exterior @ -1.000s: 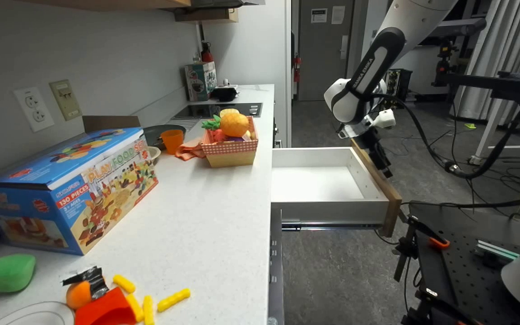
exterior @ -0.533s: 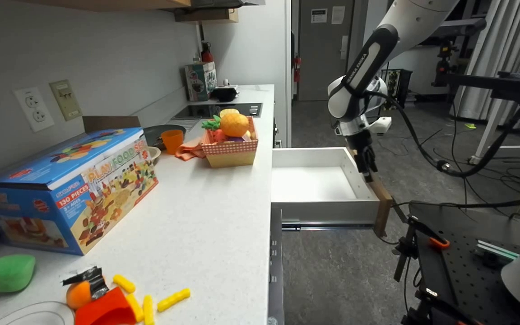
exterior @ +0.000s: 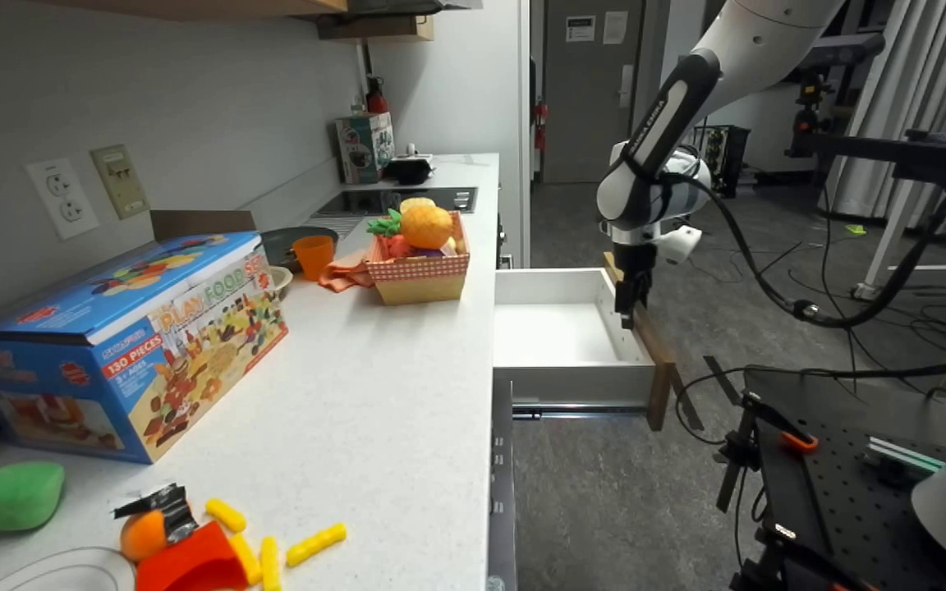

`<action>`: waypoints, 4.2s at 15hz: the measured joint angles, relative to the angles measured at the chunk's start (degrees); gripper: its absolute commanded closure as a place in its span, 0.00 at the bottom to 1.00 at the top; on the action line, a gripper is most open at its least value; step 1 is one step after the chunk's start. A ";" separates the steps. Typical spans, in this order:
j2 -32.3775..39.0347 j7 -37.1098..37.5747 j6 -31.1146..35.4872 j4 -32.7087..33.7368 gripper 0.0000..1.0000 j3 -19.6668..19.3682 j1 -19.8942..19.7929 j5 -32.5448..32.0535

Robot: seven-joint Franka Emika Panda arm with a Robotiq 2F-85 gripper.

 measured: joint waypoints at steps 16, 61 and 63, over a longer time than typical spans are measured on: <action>0.29 -28.48 16.76 6.15 0.00 34.53 -20.26 26.72; 0.93 -0.96 18.11 13.36 0.00 11.46 3.52 0.75; -4.38 -0.12 19.65 8.88 0.00 11.24 5.10 -0.23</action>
